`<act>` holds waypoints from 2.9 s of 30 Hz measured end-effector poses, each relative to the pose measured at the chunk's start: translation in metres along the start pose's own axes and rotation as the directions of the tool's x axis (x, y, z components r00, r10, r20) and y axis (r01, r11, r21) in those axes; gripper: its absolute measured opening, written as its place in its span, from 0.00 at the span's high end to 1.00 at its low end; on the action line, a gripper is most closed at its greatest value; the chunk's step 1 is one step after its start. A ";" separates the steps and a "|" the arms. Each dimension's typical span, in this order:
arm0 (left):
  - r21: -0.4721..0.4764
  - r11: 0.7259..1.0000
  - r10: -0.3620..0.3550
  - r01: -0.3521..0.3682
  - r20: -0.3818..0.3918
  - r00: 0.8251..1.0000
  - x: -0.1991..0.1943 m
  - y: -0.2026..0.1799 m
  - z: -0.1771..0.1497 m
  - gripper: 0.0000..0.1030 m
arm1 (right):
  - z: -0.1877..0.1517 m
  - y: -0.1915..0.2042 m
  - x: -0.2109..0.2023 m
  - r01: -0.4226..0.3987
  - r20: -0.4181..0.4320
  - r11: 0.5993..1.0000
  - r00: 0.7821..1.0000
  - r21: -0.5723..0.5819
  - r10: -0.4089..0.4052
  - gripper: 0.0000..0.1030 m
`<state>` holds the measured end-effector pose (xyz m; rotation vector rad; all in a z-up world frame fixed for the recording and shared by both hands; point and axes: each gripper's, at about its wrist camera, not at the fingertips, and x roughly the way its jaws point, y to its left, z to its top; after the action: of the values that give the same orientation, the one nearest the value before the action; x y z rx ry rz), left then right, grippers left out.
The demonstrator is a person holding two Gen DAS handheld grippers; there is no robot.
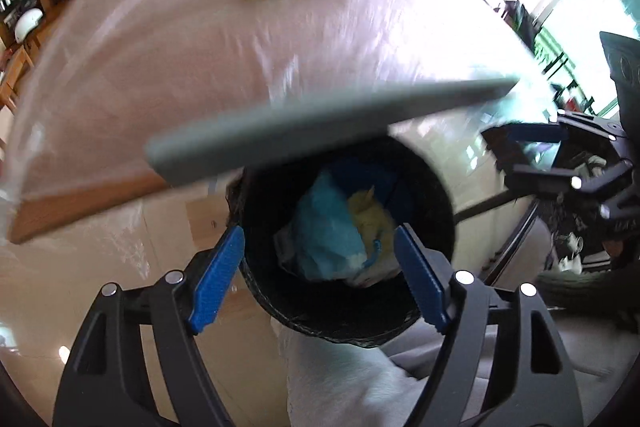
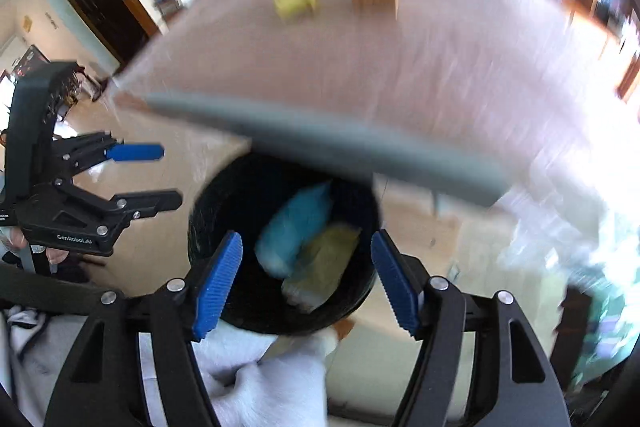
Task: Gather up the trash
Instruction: 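Open both tools to drop the bags into the bin, then grasp the yellow cup with the left tool while the right tool grasps the cardboard box, then carry the yellow cup and cardboard box over the black bin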
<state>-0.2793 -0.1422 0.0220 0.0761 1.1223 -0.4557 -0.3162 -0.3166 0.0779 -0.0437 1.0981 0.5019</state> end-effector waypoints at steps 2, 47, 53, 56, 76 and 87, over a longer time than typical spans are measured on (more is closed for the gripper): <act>0.017 1.000 0.011 -0.012 0.088 0.996 -0.024 0.001 0.011 0.24 | 0.015 0.006 -0.035 0.048 0.149 0.998 0.988 -0.042 -0.042 0.27; 0.340 0.940 -0.014 -0.007 0.060 0.998 0.068 0.035 0.160 0.57 | 0.200 -0.055 0.110 0.096 0.101 0.984 0.989 0.148 -0.112 0.37; 0.328 0.945 -0.031 0.009 0.060 0.998 0.068 0.037 0.165 0.69 | 0.193 -0.063 0.108 0.067 0.120 0.981 0.989 0.181 -0.090 0.53; 0.330 0.944 -0.017 -0.009 0.076 0.997 0.065 0.038 0.166 0.69 | 0.193 -0.068 0.106 0.045 0.133 0.980 0.989 0.195 -0.072 0.54; 0.158 0.987 -0.005 -0.016 0.127 0.992 0.044 0.052 0.158 0.69 | 0.175 -0.080 0.065 -0.022 0.182 0.974 0.983 0.226 -0.020 0.55; 0.103 0.995 -0.001 -0.020 0.201 0.980 0.005 0.047 0.140 0.69 | 0.142 -0.069 0.013 -0.144 0.232 0.972 0.968 0.185 0.099 0.55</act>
<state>-0.1400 -0.1407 0.0711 0.1239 0.8989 -0.5021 -0.1644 -0.3334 0.1181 0.2535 0.9305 0.4911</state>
